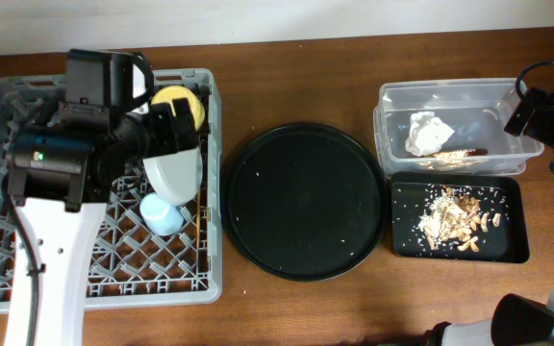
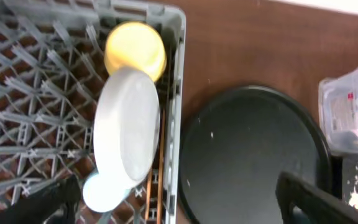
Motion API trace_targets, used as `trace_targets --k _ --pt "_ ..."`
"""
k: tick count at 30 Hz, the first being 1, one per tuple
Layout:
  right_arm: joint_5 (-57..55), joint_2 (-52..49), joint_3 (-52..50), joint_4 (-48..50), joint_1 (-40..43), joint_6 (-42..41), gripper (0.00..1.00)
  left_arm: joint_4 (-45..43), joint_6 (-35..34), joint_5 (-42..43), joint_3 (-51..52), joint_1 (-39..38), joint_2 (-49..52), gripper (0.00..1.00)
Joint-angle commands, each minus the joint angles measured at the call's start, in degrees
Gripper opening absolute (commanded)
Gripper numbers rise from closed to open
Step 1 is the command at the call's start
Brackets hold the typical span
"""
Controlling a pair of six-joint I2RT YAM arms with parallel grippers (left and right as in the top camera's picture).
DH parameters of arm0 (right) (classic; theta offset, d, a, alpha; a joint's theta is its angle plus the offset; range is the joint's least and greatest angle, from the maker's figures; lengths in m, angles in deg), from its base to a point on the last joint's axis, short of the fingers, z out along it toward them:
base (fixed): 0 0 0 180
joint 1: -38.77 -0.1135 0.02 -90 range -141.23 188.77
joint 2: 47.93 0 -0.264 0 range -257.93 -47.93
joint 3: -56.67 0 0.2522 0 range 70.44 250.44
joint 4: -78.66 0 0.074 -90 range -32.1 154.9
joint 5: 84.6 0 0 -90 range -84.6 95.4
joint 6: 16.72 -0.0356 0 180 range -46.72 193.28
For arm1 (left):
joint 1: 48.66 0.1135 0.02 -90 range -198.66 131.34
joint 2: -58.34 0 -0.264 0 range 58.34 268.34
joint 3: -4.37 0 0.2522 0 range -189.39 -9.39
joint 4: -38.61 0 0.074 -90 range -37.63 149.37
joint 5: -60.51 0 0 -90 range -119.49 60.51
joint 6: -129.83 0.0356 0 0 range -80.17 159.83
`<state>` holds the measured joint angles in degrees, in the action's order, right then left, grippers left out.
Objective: Sort waste into correct bins and load items into the dishwasher rack
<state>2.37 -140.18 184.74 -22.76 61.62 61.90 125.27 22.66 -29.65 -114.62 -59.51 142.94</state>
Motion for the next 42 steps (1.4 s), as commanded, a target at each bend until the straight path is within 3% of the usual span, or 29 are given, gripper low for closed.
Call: trace_targets --k 1,25,29,34,37,40,42 --pt "-0.7 -0.2 0.4 0.0 0.0 0.4 0.99 2.3 0.0 1.9 -0.1 0.0 0.6 0.99" --pt "-0.7 0.8 0.4 0.0 -1.1 0.4 0.99 3.3 0.0 1.9 -0.1 0.0 0.6 0.99" --pt "-0.7 10.2 0.4 0.0 -7.9 0.4 0.99 3.3 0.0 1.9 -0.1 0.0 0.6 0.99" --pt "-5.5 27.2 0.4 3.6 -27.5 0.6 0.99 3.3 0.0 1.9 -0.1 0.1 0.6 0.99" --pt "-5.6 35.9 -2.4 7.0 -28.7 0.6 0.99 3.3 0.0 1.9 -0.1 0.0 0.6 0.99" --pt "-5.6 48.0 -17.0 19.1 -27.5 0.6 0.99 3.3 0.0 1.9 -0.1 0.0 0.6 0.99" --pt "-4.4 58.4 -33.6 33.0 -27.5 0.6 0.99 3.3 0.0 1.9 -0.1 0.1 0.6 0.99"
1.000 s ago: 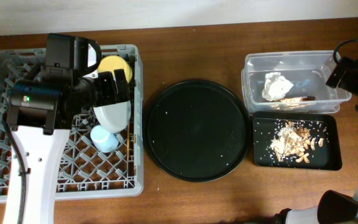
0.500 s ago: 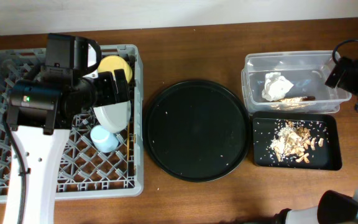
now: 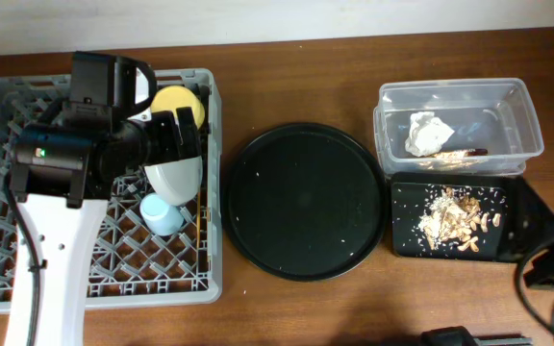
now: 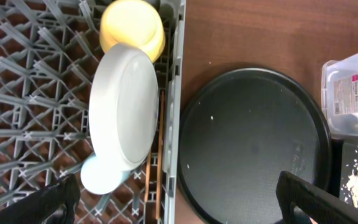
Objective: Sort waste into correct bins and load items into the dishwasher rack
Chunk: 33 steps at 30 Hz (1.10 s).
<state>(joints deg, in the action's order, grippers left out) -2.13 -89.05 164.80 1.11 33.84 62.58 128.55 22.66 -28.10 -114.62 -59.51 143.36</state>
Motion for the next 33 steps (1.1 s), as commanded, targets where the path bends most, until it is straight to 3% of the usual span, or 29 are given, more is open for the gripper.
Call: trace_targets --k 1,6,12,20,24,27,33 --pt "0.9 11.6 -21.2 15.6 0.2 -0.1 0.99 0.0 0.0 0.4 -0.1 0.0 0.2 0.99" --pt "7.0 30.2 -57.5 47.6 3.6 -0.3 0.99 0.0 0.0 0.4 -0.1 0.1 0.2 0.99" --pt "9.7 38.4 -81.3 64.8 5.0 -0.4 0.99 0.0 0.0 0.4 -0.1 0.0 0.2 0.99" --pt "9.2 40.9 -94.1 65.9 4.9 -0.7 0.99 0.0 0.0 0.4 -0.1 0.0 0.2 0.99" --pt "9.0 40.9 -94.1 59.0 4.8 -0.2 0.99 0.0 0.0 0.4 -0.1 0.0 0.2 0.99" --pt "9.4 40.9 -94.1 59.3 3.8 8.0 0.99 0.0 0.0 0.4 -0.1 0.0 0.2 0.99" --pt "9.4 40.9 -94.1 59.3 3.8 8.3 0.98 0.0 0.0 0.4 -0.1 0.0 0.2 0.99"
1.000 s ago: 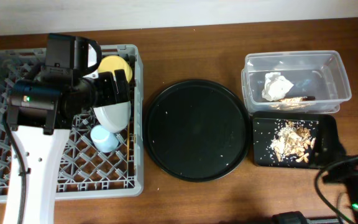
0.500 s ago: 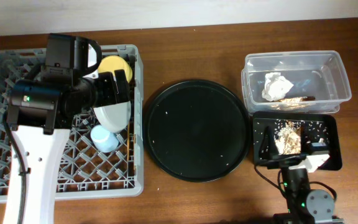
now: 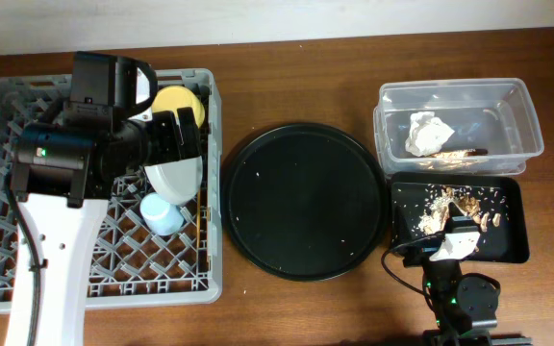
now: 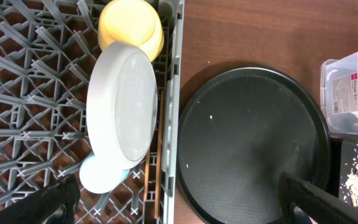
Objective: Sort waste into correct bins and load items into the dishwasher rack
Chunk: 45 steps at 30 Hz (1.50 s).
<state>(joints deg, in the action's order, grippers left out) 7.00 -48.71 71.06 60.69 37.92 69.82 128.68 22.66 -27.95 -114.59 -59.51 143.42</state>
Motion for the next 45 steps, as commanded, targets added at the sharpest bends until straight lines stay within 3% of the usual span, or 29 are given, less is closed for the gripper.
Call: trace_targets --k 1,19,24,29,34,36,39,42,45 --pt "0.3 0.6 -0.3 -0.3 -0.3 1.1 0.99 -0.2 0.0 0.2 -0.1 0.0 0.1 0.99" --pt "0.3 0.6 -0.3 -0.3 -0.3 1.1 0.99 -0.1 0.0 0.2 0.0 0.1 -0.9 0.99" --pt "0.3 0.6 -0.3 -0.3 -0.3 1.1 0.99 -0.8 0.1 -1.7 0.2 1.3 -13.3 0.99" --pt "0.3 0.6 -0.3 -0.3 -0.3 1.1 0.99 -3.5 0.0 -6.2 9.3 10.3 -30.0 0.99" --pt "0.3 0.6 -0.3 -0.3 -0.3 1.1 0.99 -26.5 0.0 -6.9 34.5 11.2 -48.9 0.99" --pt "0.3 0.6 -0.3 -0.3 -0.3 1.1 0.99 -47.5 -0.5 -6.7 50.7 11.2 -57.3 0.99" --pt "0.3 0.6 -0.3 -0.3 -0.3 1.1 0.99 -69.8 -3.5 -6.7 68.6 11.2 -67.1 0.99" --pt "0.3 0.6 -0.3 -0.3 -0.3 1.1 0.99 -81.9 -3.8 -7.0 82.4 11.2 -75.9 0.99" --pt "0.3 0.6 -0.3 -0.3 -0.3 1.1 0.99 -84.7 -4.7 -7.0 91.5 12.7 -83.5 0.99"
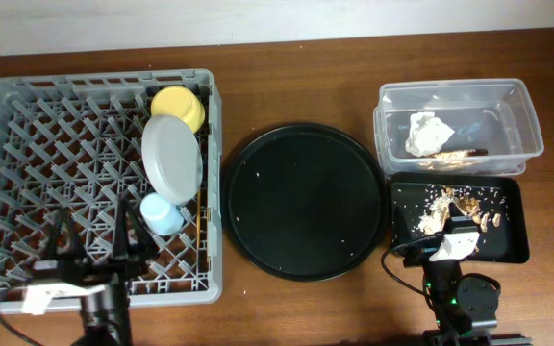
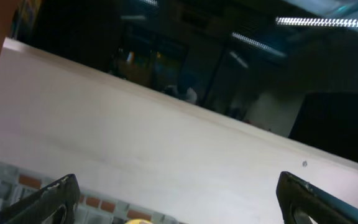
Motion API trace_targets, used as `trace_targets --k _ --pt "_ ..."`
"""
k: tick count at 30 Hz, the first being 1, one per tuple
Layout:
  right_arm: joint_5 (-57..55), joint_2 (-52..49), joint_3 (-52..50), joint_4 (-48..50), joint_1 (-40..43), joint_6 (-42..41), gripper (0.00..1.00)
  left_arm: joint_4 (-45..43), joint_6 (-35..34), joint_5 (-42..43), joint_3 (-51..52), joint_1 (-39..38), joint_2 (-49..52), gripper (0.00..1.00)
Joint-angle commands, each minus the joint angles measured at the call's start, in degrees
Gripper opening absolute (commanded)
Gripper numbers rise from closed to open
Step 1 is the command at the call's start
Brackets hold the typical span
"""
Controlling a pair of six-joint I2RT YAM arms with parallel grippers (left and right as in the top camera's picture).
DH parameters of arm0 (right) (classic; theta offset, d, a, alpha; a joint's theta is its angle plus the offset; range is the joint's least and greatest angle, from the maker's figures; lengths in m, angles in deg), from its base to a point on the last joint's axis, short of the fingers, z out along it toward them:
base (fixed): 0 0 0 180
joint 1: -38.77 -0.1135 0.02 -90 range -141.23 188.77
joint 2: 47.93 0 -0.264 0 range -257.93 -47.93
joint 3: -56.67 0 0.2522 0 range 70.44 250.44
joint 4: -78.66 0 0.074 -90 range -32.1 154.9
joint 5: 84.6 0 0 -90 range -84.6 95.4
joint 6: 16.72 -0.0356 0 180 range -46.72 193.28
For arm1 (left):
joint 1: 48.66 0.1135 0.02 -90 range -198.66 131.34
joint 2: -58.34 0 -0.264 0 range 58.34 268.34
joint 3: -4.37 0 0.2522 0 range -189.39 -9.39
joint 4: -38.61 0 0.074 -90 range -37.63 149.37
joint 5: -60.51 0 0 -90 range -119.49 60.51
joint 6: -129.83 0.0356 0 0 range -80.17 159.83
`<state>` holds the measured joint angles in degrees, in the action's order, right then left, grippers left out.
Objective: Sort waste into correct bins and load items into the dishwasher rack
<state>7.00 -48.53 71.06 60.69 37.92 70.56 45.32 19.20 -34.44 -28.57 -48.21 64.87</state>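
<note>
The grey dishwasher rack point(image 1: 27, 125) on the left holds a yellow cup point(image 1: 178, 106), a white bowl on its edge point(image 1: 171, 157) and a light blue cup point(image 1: 162, 213). At the rack's near edge my left gripper point(image 1: 94, 240) stands open and empty, well short of the dishes. Its wrist view faces the back wall, with the left gripper point(image 2: 179, 208) open wide and a sliver of the yellow cup point(image 2: 138, 220) at the bottom. My right arm point(image 1: 460, 288) is folded at the front edge; its jaws cannot be made out.
A round black tray point(image 1: 306, 200) lies mid-table. A clear bin point(image 1: 392, 101) at the back right holds crumpled paper point(image 1: 429, 133). In front of it a black rectangular tray point(image 1: 513, 245) carries food scraps point(image 1: 455, 207). A brown stick point(image 1: 203, 219) lies along the rack's right side.
My left arm was over the rack with its open gripper above the white bowl. Now it is folded at the rack's near edge, its camera facing the wall. The right arm has not moved.
My left gripper hovered open over the bowl in the rack while the right arm was at the far right by the clear bin. The right arm was then at the front right corner, then folded at the front edge. Now the left arm is folded too.
</note>
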Motion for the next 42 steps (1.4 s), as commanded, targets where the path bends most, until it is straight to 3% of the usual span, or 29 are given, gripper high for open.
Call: trace_targets --k 1,6,13,14,16,19,42 --pt "0.3 0.4 -0.3 -0.3 -0.3 0.4 0.99 -2.3 -1.2 -0.5 7.5 1.7 -6.3 0.99" --pt "0.3 0.4 -0.3 -0.3 -0.3 0.4 0.99 -2.9 -1.2 -0.4 12.2 1.2 -6.2 0.99" --pt "0.3 0.4 -0.3 -0.3 -0.3 0.4 0.99 9.1 -1.1 -0.3 18.1 0.3 -6.3 0.99" --pt "0.3 0.4 -0.3 -0.3 -0.3 0.4 0.99 12.0 0.2 -0.2 18.4 -0.1 -6.3 0.99" --pt "0.3 0.4 -0.3 -0.3 -0.3 0.4 0.99 12.1 12.6 4.4 18.5 -1.1 -6.3 0.99" --pt "0.3 0.4 -0.3 -0.3 -0.3 0.4 0.99 12.0 19.0 4.0 18.5 -1.5 -6.3 0.99" --pt "0.3 0.4 -0.3 -0.3 -0.3 0.4 0.99 12.0 18.9 4.1 18.6 -1.4 -6.2 0.99"
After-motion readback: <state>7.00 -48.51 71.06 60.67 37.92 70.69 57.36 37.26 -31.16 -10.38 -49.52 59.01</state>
